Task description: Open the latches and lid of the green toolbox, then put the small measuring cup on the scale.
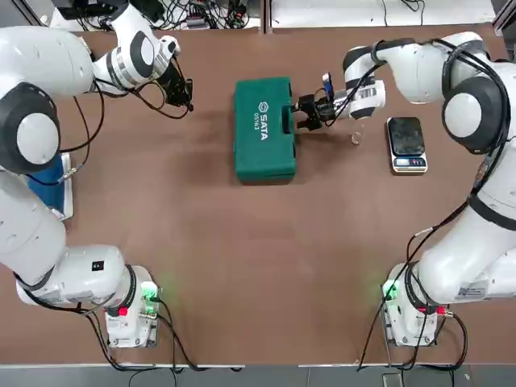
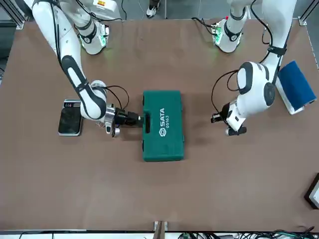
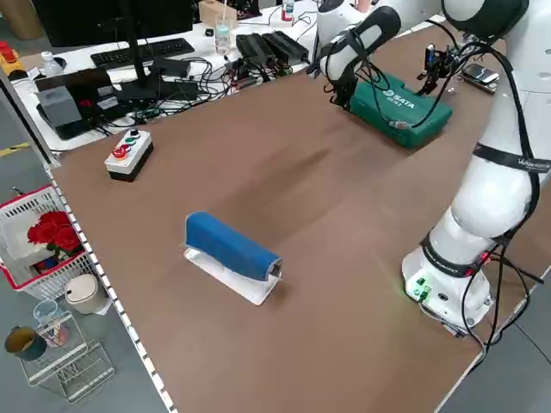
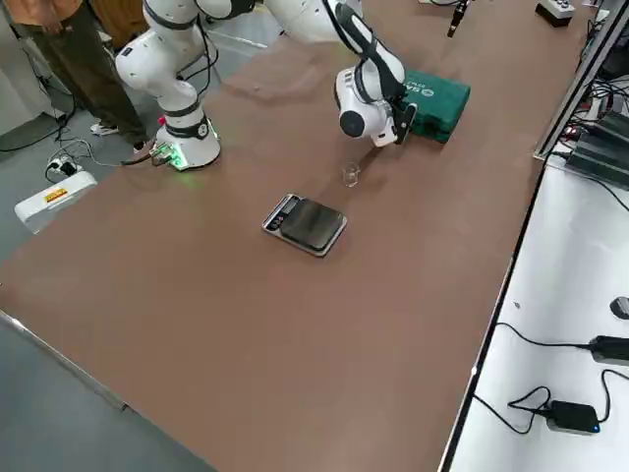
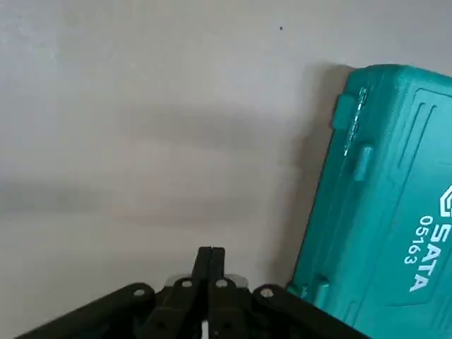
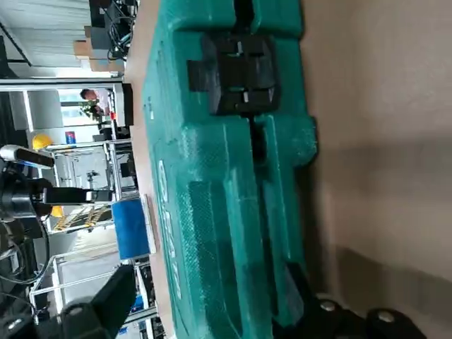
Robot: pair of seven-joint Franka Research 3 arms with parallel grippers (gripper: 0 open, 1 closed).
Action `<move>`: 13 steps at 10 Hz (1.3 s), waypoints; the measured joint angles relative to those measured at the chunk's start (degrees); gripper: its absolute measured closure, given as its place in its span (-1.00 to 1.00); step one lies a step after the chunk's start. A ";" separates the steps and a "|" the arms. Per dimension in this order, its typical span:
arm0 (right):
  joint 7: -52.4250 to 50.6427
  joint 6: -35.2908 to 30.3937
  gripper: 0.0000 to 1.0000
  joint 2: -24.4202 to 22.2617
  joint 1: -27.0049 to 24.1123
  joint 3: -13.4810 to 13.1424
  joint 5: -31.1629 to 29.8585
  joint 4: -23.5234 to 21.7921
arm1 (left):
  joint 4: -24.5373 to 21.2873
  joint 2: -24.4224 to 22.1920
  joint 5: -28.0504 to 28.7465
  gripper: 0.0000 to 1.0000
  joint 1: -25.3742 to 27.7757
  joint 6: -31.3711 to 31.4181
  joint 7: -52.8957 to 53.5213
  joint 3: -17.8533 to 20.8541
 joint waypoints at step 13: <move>-2.85 4.01 0.52 1.72 1.62 0.45 2.57 1.61 | 0.17 0.05 0.00 0.98 0.08 0.00 -0.89 0.00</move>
